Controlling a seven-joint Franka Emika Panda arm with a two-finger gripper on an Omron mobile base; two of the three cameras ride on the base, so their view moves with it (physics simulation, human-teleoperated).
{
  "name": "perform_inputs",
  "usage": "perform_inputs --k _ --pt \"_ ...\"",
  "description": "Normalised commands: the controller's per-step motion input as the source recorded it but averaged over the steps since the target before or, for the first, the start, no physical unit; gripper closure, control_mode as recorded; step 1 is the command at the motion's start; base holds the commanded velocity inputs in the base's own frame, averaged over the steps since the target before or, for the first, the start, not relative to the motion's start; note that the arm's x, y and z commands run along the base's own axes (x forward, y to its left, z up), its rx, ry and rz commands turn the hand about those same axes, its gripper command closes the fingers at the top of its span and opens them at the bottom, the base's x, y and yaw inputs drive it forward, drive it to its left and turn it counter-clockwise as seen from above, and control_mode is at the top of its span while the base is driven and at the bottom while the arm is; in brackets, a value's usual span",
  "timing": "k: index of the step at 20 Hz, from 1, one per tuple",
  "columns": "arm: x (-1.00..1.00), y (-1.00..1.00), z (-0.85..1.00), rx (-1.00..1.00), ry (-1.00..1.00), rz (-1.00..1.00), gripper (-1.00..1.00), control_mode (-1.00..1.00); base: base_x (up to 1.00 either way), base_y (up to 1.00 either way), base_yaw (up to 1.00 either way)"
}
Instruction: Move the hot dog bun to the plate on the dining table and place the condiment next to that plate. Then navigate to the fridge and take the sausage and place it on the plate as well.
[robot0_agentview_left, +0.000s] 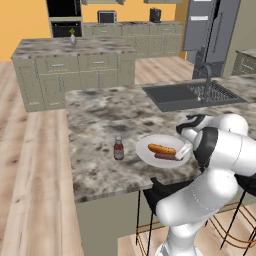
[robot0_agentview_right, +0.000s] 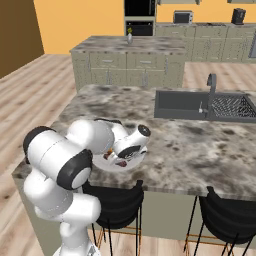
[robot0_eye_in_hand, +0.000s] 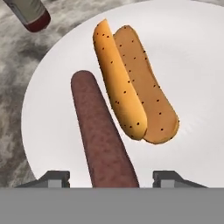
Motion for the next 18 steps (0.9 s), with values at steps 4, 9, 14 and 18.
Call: perform_inputs --k 4,9,14,18 --pt "-0.23 0.02 0.43 0.0 0.04 0.0 -1.0 -1.0 0.0 0.0 0.0" --pt "-0.35 0.08 0.64 0.0 0.04 -0.01 -1.0 -1.0 0.0 0.0 0.0" --pt "-0.49 0.15 0.72 0.0 0.06 -0.03 -1.0 -1.0 0.0 0.0 0.0" --pt "-0.64 0.23 0.61 0.0 0.04 -0.04 -1.0 -1.0 0.0 0.0 0.0"
